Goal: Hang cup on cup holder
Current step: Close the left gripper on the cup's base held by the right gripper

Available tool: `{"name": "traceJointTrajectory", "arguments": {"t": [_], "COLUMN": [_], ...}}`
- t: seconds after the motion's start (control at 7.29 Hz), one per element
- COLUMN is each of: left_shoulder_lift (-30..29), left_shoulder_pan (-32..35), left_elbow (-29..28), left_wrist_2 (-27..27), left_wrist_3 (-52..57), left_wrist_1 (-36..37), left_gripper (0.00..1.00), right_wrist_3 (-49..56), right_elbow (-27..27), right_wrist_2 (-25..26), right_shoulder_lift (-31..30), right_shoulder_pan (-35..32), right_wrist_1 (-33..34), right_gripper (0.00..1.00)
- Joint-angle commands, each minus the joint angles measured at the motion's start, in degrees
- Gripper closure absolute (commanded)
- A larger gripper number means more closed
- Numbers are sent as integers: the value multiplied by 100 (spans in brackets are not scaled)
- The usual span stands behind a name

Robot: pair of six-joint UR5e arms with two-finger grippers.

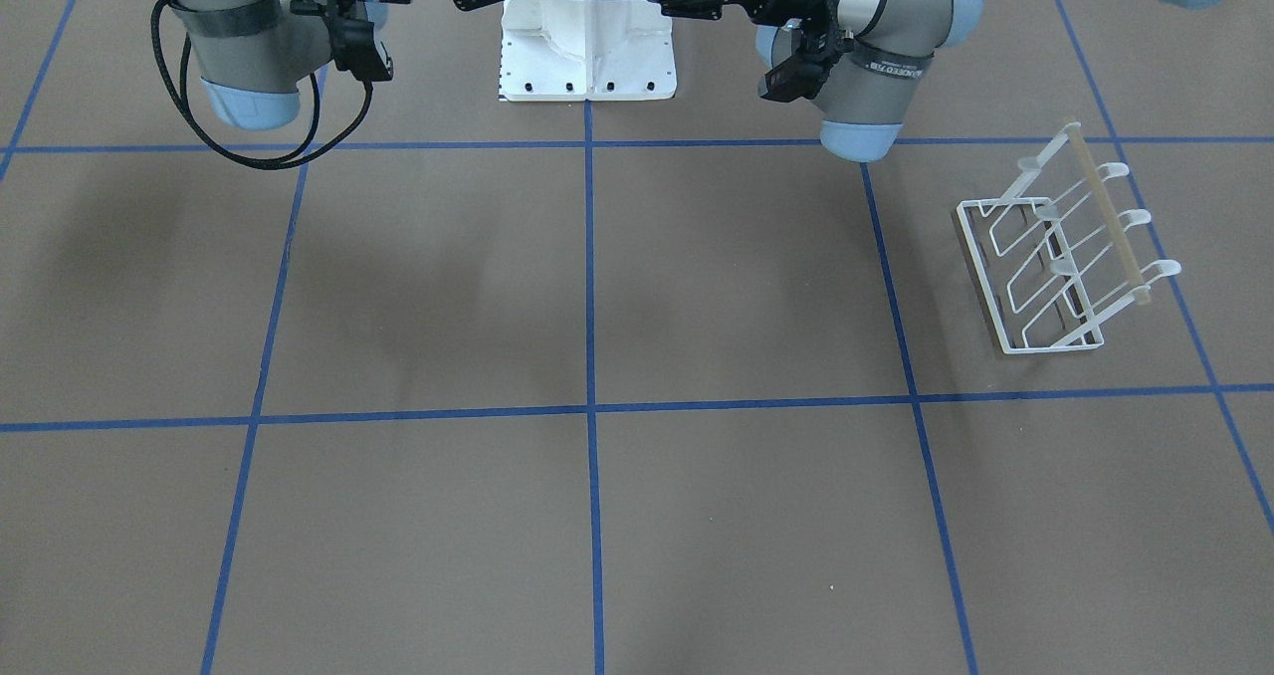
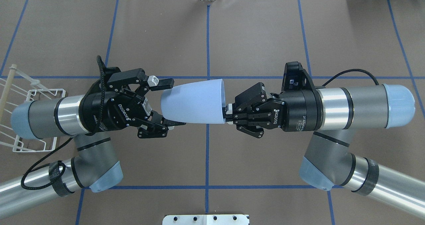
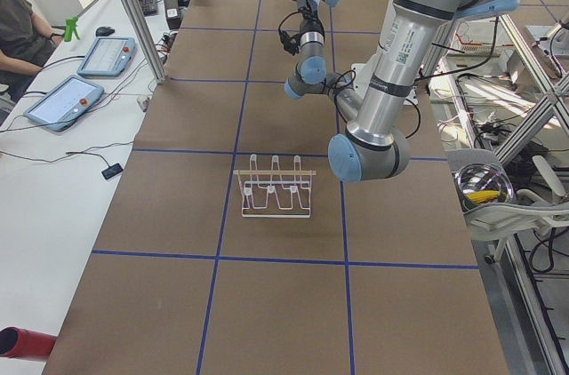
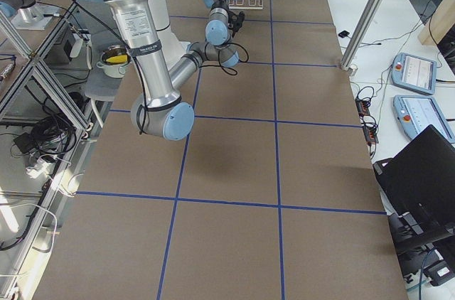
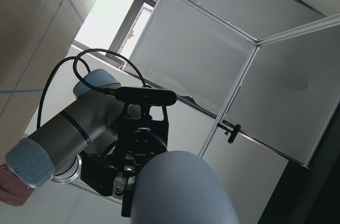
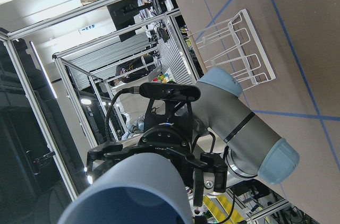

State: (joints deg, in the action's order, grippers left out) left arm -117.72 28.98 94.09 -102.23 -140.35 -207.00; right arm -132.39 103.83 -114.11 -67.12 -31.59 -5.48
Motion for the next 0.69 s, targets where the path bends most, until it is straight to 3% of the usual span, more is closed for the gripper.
{"name": "traceJointTrajectory", "arguments": {"t": [0.0,0.55], "left_shoulder_lift": [13,91], "left_shoulder_pan": [-7,11], "left_elbow": [-4,-5], "left_wrist_2": [1,-8], "left_wrist_3": [8,60], "left_wrist_1": [11,2], "left_gripper": [100,100], "right_wrist_3": [98,565], "right_elbow": [-3,6], "right_wrist_2": [20,-50], "right_shoulder_lift": [-3,-64], "right_shoulder_pan": [-5,-293], "right_wrist_1": [38,12], "right_gripper": [0,0]}}
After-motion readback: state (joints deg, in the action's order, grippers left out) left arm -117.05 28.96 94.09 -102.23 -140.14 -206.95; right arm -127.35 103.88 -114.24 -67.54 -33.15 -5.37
